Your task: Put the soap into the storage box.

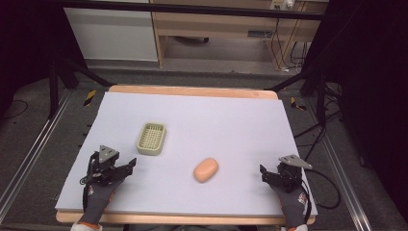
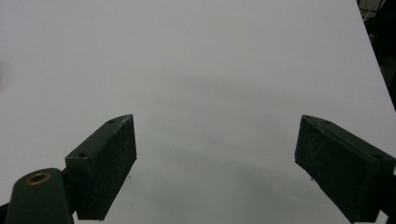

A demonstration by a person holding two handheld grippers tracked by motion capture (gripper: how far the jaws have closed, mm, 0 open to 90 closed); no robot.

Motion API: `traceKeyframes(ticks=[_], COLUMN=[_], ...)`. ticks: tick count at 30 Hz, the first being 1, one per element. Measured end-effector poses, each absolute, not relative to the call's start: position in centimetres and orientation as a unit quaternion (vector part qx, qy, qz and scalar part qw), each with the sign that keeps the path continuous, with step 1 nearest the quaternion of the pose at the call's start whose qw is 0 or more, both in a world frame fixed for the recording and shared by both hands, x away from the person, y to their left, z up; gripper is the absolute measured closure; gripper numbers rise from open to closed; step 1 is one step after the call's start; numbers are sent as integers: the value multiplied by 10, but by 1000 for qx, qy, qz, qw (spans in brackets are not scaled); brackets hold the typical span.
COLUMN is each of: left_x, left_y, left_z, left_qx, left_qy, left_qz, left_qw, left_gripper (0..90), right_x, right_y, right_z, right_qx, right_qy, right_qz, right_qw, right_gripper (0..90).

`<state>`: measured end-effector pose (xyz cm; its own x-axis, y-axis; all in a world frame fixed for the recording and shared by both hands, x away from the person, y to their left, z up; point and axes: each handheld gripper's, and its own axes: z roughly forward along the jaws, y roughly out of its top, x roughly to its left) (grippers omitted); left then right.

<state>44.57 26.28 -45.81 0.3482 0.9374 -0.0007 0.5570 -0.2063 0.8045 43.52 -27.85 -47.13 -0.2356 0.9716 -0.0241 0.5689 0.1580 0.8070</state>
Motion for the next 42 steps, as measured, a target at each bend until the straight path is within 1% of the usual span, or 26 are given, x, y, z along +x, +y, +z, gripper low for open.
traceKeyframes(ticks=[5,16,23,37,42], left_x=[445,441,441,437,436], left_y=[258,246,241,215,212], left_z=[-457,-451,-450,-444,-442], left_qx=[740,751,753,774,773], left_qy=[504,485,483,448,447], left_qz=[250,245,241,233,229], left_qw=[368,374,376,382,388], left_gripper=[298,291,280,273,268], right_x=[435,435,435,435,435], right_y=[-277,-274,-274,-274,-273], right_z=[-473,-473,-473,-472,-472], right_qx=[545,545,543,545,545], right_qy=[709,710,711,709,710], right_qz=[345,339,339,336,333], right_qw=[287,288,292,296,296], right_gripper=[111,105,105,101,98])
